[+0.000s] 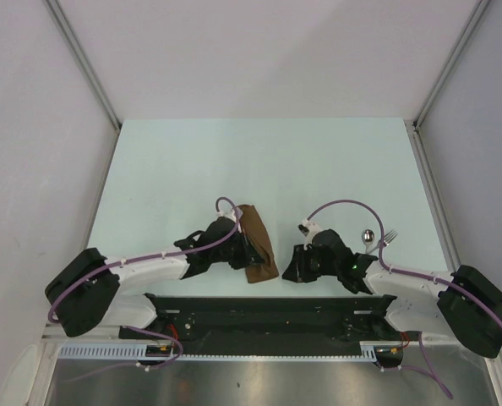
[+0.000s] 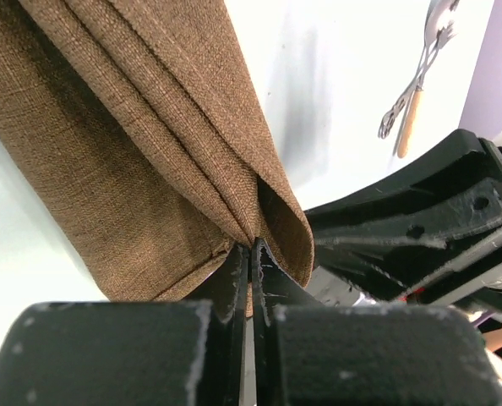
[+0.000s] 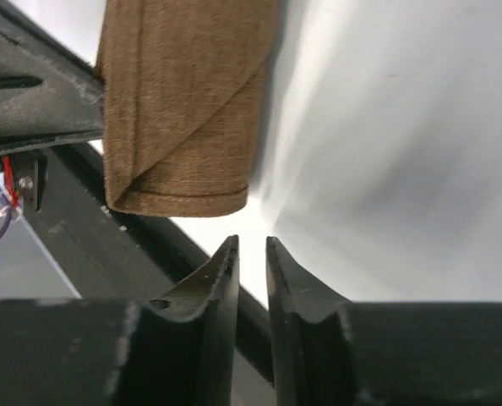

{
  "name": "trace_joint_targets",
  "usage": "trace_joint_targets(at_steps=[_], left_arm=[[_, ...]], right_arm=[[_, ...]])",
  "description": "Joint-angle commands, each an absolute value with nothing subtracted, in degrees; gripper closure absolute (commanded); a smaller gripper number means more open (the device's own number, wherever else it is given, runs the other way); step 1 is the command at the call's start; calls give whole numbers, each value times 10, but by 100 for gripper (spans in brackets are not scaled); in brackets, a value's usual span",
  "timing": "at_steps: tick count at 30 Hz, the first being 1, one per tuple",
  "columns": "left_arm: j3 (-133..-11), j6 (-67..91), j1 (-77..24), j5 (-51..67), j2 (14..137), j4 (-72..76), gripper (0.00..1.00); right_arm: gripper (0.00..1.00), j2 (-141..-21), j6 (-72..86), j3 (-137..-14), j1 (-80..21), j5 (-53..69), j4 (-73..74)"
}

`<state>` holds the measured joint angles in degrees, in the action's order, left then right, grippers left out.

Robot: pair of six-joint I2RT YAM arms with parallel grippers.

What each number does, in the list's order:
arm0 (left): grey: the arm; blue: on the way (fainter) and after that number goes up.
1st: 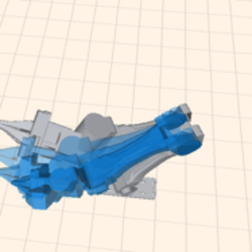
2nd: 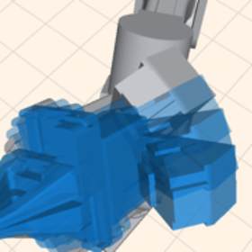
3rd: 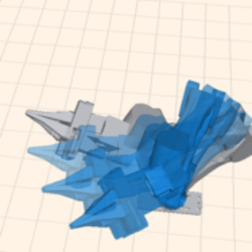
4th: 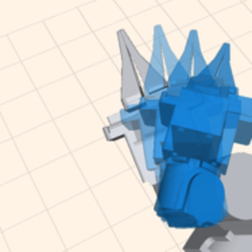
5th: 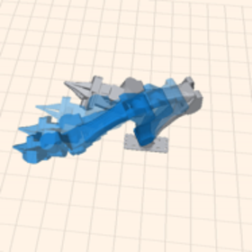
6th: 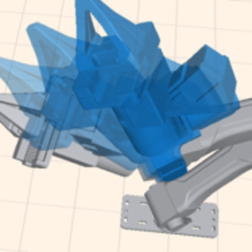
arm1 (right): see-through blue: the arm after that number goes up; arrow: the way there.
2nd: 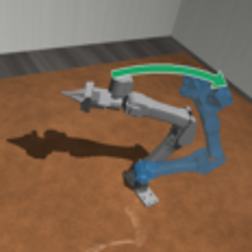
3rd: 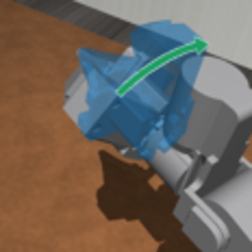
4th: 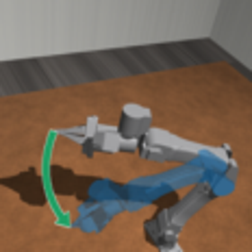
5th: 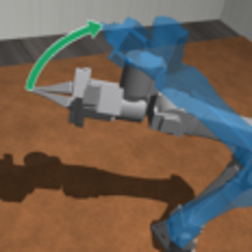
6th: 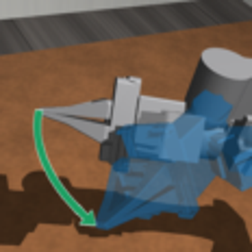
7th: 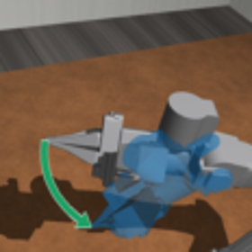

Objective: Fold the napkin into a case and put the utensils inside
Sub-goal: Stuff the smaller-rectangle-folded napkin at the center of the board.

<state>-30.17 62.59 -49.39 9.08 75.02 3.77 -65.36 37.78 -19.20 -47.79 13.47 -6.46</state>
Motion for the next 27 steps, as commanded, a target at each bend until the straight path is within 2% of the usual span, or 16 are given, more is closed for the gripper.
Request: trace_joint_targets(at_steps=[1, 5, 9, 13, 17, 27], left_arm=[[-286, 591, -495, 86, 721, 32, 100], [-266, 595, -483, 98, 712, 44, 100], [-253, 602, -478, 105, 705, 56, 100], [-251, 613, -473, 119, 701, 69, 100], [-244, 640, -461, 131, 695, 67, 100], [-206, 719, -433, 168, 686, 83, 100]], right_arm=[[71, -654, 360, -235, -502, 143, -85], [54, -661, 338, -292, -524, 122, -44], [46, -681, 288, -361, -560, 68, 34], [46, -710, 239, -410, -599, 45, 52], [54, -756, 200, -441, -625, 16, 63], [52, -811, 173, -466, -662, -59, 75]])
